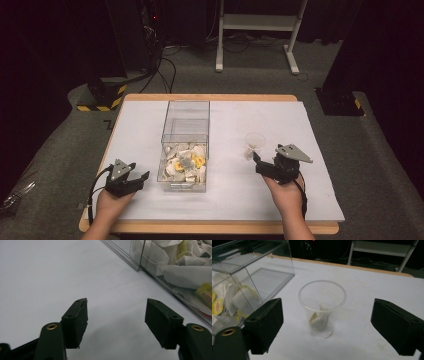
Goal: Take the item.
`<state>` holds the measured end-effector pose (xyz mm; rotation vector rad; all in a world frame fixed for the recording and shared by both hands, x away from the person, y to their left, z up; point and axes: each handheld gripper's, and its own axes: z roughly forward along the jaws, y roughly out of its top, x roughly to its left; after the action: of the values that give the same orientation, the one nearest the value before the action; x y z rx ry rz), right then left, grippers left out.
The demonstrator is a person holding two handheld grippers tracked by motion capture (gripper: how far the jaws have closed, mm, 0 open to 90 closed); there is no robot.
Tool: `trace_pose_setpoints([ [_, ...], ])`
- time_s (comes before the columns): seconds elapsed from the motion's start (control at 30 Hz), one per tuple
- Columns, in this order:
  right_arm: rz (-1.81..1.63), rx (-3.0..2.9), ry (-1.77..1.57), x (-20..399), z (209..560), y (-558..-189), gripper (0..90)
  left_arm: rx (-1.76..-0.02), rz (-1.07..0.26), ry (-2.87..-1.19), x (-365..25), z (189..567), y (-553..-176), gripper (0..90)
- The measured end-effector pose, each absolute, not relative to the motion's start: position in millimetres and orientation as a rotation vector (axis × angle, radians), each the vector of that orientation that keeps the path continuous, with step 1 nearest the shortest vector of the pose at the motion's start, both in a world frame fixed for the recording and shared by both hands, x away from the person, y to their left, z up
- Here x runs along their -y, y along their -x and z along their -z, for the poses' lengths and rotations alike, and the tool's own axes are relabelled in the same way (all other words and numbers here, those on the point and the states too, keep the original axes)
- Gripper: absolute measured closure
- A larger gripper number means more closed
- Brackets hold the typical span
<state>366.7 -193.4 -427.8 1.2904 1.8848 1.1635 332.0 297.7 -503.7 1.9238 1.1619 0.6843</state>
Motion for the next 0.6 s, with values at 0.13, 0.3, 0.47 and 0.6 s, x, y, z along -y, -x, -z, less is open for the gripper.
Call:
trace_pose_setpoints([
  [0.13,-1.146,-1.921,-1.299,193.7,443.2,-362.6,9.0,-1.141,-0.666,-1.929,-297.7,499.5,-329.0,26.9],
  [0.3,-1.108,-1.959,-1.353,197.5,465.0,-359.5,9.1,-1.103,-0.577,-1.874,-298.6,485.7,-318.6,21.8],
  [0.47,-1.067,-1.975,-1.400,205.6,481.0,-358.4,9.1,-1.018,-0.512,-1.838,-297.6,470.5,-309.0,14.8],
  [0.6,-1.066,-1.960,-1.415,210.1,482.3,-357.2,9.1,-0.950,-0.473,-1.816,-293.6,464.8,-302.8,13.7],
])
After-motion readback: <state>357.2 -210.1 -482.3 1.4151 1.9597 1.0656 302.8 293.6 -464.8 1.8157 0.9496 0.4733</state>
